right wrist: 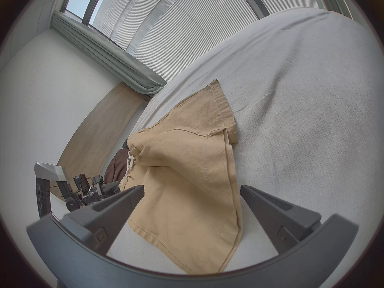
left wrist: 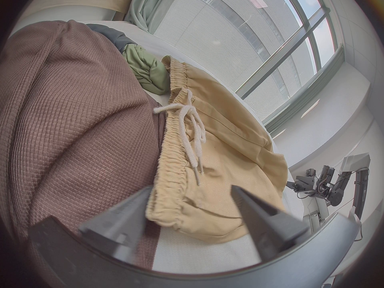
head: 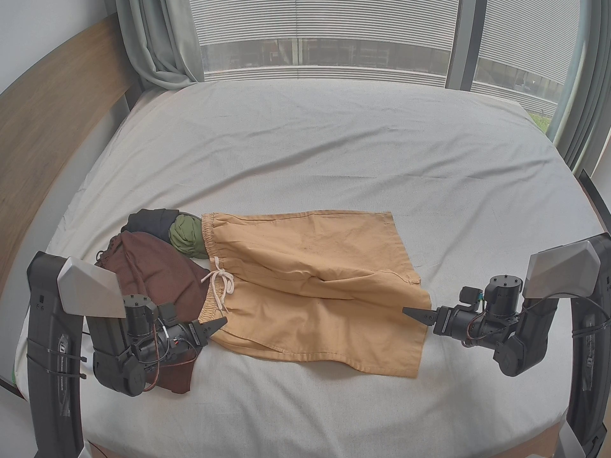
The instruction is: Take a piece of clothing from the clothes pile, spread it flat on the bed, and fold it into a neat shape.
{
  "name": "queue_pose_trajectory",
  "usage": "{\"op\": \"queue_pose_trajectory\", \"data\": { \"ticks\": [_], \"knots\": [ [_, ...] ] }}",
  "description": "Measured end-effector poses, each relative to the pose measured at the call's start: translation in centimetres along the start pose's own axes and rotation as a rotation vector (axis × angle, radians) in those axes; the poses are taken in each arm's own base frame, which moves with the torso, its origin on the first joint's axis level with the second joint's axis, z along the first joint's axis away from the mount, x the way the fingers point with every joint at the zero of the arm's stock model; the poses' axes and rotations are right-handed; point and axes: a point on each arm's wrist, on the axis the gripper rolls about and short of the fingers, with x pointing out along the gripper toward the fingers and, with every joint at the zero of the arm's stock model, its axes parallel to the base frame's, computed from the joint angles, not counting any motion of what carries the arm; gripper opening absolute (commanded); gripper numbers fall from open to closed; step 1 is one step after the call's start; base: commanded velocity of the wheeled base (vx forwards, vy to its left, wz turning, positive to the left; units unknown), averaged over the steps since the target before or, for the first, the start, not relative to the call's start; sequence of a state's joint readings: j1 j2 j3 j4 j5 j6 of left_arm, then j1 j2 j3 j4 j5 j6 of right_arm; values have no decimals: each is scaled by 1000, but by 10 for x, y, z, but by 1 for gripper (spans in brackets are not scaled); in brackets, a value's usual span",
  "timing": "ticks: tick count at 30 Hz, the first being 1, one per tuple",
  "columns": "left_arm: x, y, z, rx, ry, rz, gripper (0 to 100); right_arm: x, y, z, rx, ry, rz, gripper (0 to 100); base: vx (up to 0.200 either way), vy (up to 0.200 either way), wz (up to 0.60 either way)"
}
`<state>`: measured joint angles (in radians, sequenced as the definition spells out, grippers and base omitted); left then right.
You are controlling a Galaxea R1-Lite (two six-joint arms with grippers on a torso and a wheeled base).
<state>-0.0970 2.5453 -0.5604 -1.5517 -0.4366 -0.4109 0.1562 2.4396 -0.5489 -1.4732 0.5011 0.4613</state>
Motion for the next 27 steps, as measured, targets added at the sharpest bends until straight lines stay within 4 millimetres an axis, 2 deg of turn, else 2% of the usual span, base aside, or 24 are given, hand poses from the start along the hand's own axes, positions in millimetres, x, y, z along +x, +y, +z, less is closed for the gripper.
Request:
{"op": "queue_pose_trajectory", "data": {
  "ticks": [23, 24, 27],
  "knots": [
    [1, 2, 0, -3, -1, 0, 0, -7, 5, -32, -45, 127, -13, 100, 0, 0, 0],
    [1, 2, 0, -3, 0, -1, 100, -7, 5, -32, -45, 127, -12, 100, 0, 0, 0],
    [1, 2, 0, -4, -1, -1, 100, -7, 5, -33, -45, 129, -12, 100, 0, 0, 0]
  ]
}}
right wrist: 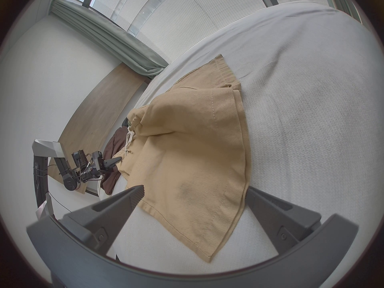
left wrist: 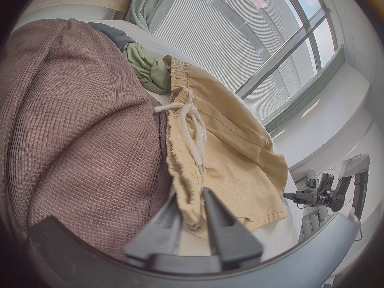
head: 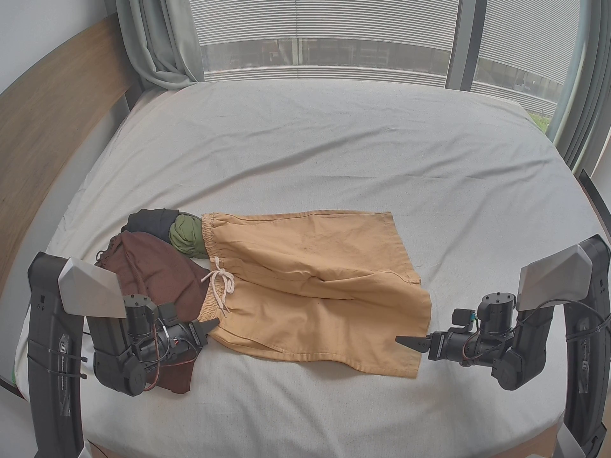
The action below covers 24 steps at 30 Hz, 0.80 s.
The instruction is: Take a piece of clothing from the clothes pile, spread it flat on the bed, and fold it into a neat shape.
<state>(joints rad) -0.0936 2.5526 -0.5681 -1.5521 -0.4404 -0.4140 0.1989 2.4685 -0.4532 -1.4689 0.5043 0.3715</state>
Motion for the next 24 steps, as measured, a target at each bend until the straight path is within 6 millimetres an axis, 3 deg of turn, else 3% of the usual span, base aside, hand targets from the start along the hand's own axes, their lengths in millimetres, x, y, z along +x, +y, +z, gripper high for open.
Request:
{"op": "queue_pose_trajectory", "data": {
  "ticks": [14, 15, 24],
  "knots": [
    [-1, 4, 6, -26, -33, 27, 100, 1, -3, -5, -16, 15, -6, 100, 0, 0, 0],
    [-1, 4, 6, -26, -34, 29, 0, 1, -3, -5, -15, 16, -7, 100, 0, 0, 0],
    [-1, 5, 7, -27, -36, 32, 0, 1, -4, -7, -13, 24, -10, 100, 0, 0, 0]
  ]
}}
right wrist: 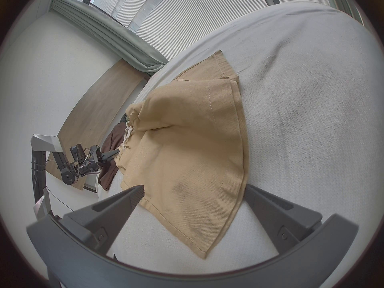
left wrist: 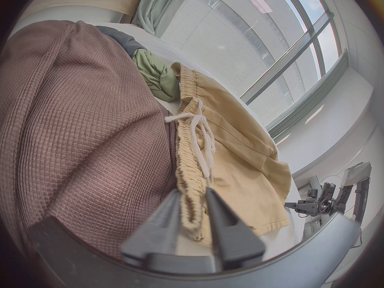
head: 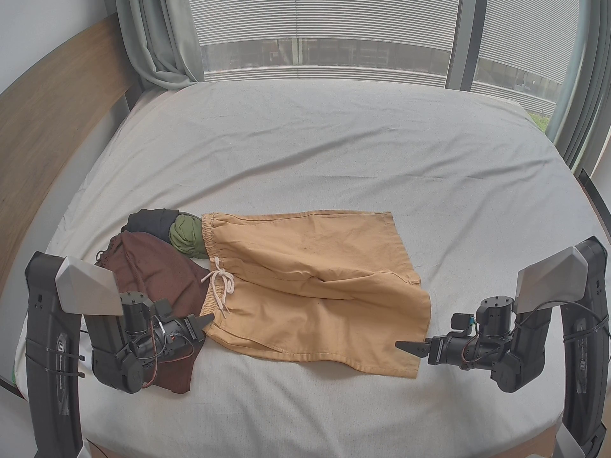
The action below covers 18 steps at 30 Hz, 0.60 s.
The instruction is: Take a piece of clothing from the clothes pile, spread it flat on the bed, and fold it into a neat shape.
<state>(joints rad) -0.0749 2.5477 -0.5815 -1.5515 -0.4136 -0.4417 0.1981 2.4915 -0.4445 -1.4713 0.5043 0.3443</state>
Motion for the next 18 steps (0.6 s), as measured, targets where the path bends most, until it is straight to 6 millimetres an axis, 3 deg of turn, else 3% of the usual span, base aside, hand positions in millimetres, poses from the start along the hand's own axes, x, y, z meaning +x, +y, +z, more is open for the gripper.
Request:
{"op": "queue_pose_trajectory", "data": {
  "ticks": [18],
  "knots": [
    [1, -1, -1, 4, 4, -5, 0, -2, 7, -20, 2, 82, 5, 100, 0, 0, 0]
  ]
}}
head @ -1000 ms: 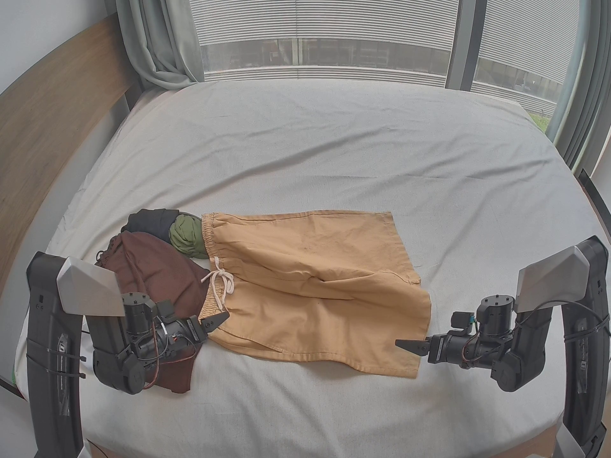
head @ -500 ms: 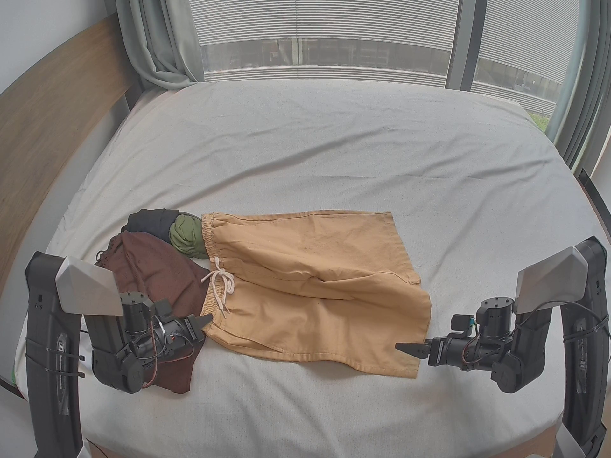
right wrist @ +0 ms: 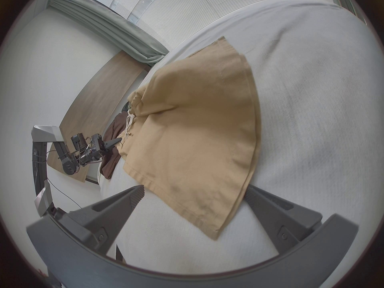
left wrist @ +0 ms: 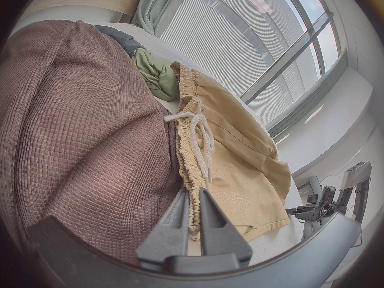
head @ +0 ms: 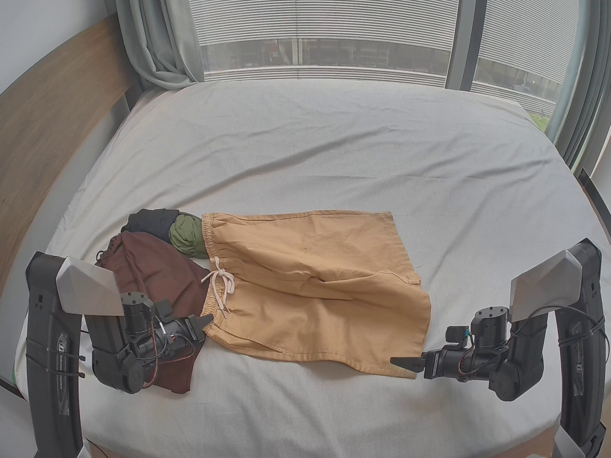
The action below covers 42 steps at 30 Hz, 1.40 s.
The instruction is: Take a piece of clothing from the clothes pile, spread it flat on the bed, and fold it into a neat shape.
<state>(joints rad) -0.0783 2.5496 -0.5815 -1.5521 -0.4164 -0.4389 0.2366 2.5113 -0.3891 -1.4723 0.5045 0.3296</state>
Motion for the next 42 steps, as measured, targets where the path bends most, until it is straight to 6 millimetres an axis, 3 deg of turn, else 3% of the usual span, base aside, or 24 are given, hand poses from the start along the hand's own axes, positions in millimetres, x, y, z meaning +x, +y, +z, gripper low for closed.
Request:
{"op": "queue_pose_trajectory", "data": {
  "ticks": [13, 14, 34, 42],
  "knots": [
    [0, 0, 0, 5, -1, -2, 0, 0, 6, -10, 6, 44, 7, 100, 0, 0, 0],
    [0, 0, 0, 5, -1, -2, 0, 0, 6, -10, 7, 44, 7, 0, 0, 0, 0],
    [1, -1, 0, -3, 1, -5, 0, -1, 4, -11, 15, 50, 0, 0, 0, 0, 0],
    [-17, -10, -4, -42, 48, -17, 0, -15, 9, -14, 28, 66, -10, 0, 0, 0, 0]
  ]
}}
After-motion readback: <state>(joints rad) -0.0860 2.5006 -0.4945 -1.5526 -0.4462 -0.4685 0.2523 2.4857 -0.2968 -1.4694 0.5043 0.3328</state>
